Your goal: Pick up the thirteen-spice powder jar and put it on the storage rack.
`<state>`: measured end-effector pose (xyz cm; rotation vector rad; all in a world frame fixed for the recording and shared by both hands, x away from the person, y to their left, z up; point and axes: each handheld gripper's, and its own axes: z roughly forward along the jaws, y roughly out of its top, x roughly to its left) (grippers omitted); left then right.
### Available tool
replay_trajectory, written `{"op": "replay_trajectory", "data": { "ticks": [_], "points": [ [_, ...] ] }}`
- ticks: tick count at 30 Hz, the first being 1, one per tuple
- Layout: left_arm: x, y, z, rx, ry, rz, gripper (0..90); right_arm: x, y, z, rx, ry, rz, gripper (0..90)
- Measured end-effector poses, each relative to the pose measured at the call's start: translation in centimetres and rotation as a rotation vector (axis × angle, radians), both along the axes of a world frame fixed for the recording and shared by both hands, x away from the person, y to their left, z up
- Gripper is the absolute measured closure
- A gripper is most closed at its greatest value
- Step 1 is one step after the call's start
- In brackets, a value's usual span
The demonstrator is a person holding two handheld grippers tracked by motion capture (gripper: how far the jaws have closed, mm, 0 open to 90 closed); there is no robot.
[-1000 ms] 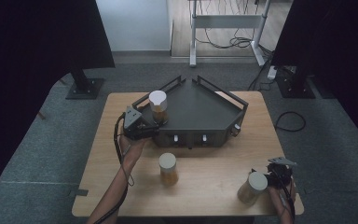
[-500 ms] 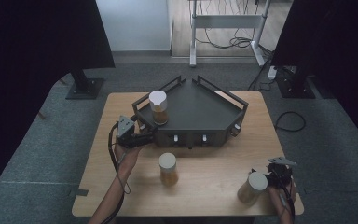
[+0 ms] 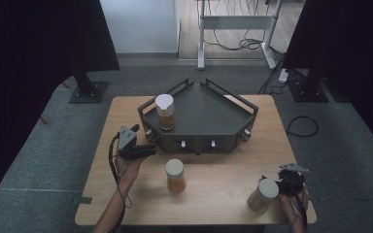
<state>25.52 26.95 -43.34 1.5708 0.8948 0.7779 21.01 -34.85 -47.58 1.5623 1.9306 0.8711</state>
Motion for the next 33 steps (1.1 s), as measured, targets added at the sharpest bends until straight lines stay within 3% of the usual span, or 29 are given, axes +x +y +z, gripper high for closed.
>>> {"op": "replay_trajectory", "data": {
  "ticks": [20,33],
  "points": [
    [-0.9,0.6,-0.6,-0.023,0.001,0.021,5.5,0.0,0.0,0.0,0.000,-0.001,0.002,1.8],
    [-1.9,0.5,-0.6,-0.010,-0.023,0.015,5.6,0.0,0.0,0.0,-0.001,-0.001,0.002,1.8]
  ]
}}
